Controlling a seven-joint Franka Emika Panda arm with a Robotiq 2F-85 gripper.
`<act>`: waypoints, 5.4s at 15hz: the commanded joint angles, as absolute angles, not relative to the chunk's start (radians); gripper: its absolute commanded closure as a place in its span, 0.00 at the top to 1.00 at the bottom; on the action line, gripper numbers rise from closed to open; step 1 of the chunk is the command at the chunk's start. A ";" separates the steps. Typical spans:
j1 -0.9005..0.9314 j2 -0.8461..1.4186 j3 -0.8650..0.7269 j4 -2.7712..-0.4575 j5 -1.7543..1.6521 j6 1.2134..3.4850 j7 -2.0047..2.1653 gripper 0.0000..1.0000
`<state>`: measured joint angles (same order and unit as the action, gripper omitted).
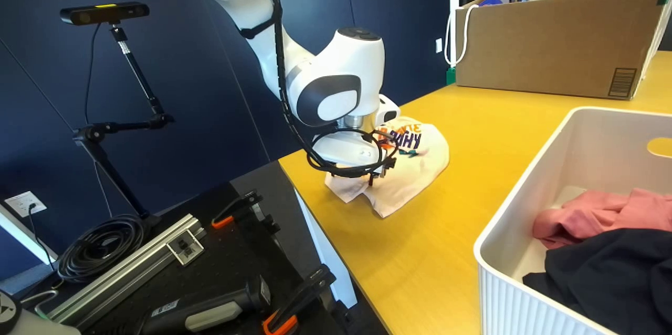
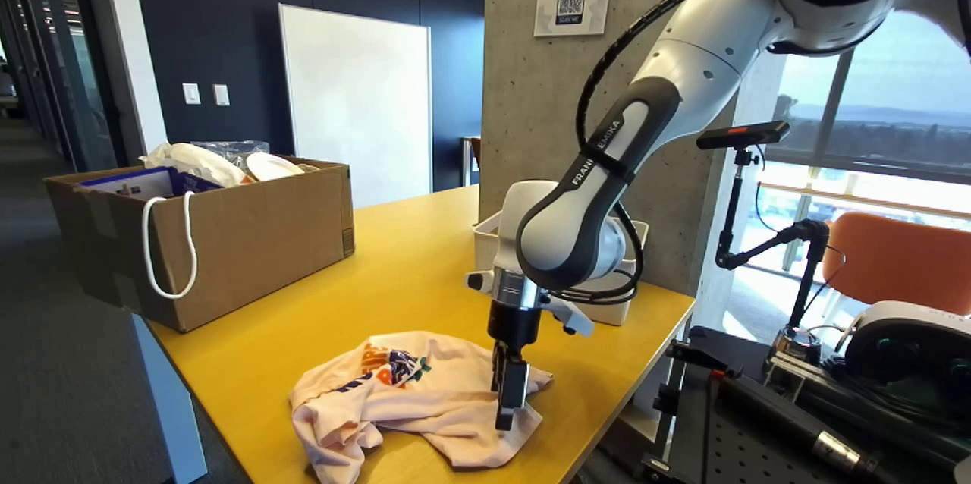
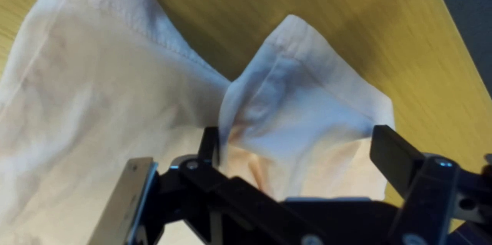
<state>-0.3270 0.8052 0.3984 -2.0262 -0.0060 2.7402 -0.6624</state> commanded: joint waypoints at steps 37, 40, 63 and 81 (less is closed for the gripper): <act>-0.318 0.875 0.420 -1.885 0.103 2.598 -0.731 0.73; -0.319 0.873 0.421 -1.886 0.105 2.599 -0.731 0.72; -0.312 0.799 0.405 -1.922 0.129 2.560 -0.725 0.01; -0.128 0.695 0.417 -1.918 0.112 2.584 -0.711 0.01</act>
<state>-0.1724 0.7039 0.4270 -1.9354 0.1025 2.5920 -0.7096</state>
